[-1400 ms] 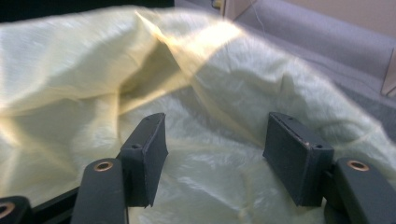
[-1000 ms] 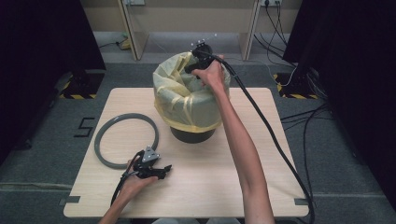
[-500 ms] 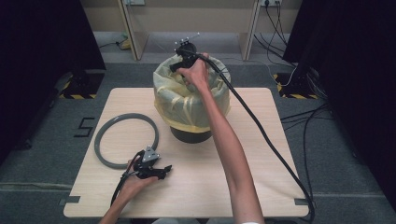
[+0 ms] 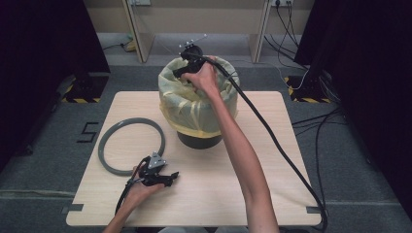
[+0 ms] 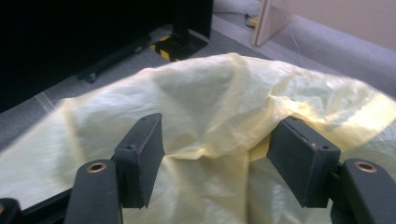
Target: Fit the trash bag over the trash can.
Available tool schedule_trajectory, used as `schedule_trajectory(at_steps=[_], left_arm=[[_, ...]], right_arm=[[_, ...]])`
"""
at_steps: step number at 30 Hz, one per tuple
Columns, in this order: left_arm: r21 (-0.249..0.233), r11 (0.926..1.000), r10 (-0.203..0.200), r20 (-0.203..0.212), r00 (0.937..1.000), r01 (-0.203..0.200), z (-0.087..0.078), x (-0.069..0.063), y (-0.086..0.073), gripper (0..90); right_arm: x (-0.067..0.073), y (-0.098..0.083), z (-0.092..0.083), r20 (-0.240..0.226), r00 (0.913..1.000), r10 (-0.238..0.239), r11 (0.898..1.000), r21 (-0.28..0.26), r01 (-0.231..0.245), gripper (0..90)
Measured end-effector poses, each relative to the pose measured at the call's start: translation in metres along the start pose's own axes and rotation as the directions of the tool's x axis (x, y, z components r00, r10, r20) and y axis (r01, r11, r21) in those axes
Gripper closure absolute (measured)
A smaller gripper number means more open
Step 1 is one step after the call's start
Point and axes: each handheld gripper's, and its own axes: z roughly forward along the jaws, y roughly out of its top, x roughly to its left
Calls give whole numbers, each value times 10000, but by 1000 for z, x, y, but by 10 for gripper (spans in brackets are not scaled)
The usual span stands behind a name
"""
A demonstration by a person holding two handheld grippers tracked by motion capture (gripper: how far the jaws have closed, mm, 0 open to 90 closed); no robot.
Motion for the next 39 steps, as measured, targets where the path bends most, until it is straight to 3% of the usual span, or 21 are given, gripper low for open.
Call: schedule_trajectory(at_steps=[6, 14, 18, 25, 33, 39], left_arm=[[-17, 10000, -21, -4, 10000, 21, 0, 0, 0, 266], [4, 10000, -10, 20, 10000, 10, 0, 0, 0, 265], [4, 10000, -9, 22, 10000, 9, 0, 0, 0, 264], [-16, 10000, -9, 18, 10000, 9, 0, 0, 0, 264], [-14, 10000, 10, 12, 10000, -10, 0, 0, 0, 263], [-14, 10000, 9, 14, 10000, -9, 0, 0, 0, 263]], right_arm=[[20, -8, 6, -199, 9986, -497, 9976, 477, 506, 355], [21, -22, 25, -480, 9983, -331, 9872, 1544, 402, 366], [18, -20, 21, -474, 9987, -181, 9918, 1253, 239, 362], [6, -9, 0, -199, 9994, 280, 9994, 193, -277, 350], [-11, 3, -29, 153, 9983, 565, 9956, -754, -552, 342], [-25, 8, -49, 445, 9961, 767, 9921, -1024, -718, 339]])
